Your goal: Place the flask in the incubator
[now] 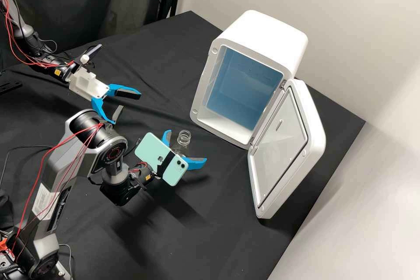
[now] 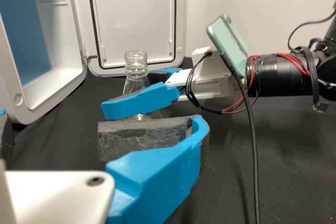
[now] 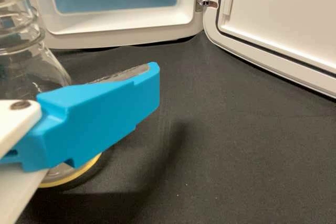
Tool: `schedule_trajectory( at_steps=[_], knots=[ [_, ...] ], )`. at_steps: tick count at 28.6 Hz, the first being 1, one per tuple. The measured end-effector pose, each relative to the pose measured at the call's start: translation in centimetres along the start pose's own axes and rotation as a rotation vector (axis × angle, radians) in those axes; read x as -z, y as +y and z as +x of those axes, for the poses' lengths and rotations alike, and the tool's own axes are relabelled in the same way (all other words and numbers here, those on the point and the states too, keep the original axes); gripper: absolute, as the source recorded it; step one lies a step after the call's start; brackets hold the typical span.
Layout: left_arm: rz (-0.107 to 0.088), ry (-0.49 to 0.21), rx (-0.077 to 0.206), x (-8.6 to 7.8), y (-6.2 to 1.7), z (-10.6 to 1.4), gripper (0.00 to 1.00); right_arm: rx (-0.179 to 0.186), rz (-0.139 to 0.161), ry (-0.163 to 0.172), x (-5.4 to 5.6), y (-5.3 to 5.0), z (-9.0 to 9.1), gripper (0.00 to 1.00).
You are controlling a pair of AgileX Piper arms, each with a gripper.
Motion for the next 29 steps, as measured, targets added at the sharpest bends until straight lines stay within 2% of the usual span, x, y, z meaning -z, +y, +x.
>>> schedule_trajectory(
  at_steps=[17,18,29],
  knots=[
    [0.002,-0.005,0.002,-0.11,-0.03,0.03,1.0,0.003,-0.001,0.003,0.11,-0.11,0.01,1.0],
    [0.002,-0.005,0.002,-0.11,-0.03,0.03,1.0,0.003,-0.001,0.003,0.11,-0.11,0.01,0.0],
    [0.002,-0.005,0.002,-0.11,-0.03,0.03,1.0,0.003,-0.001,0.003,0.11,-0.11,0.01,0.0]
  ],
)
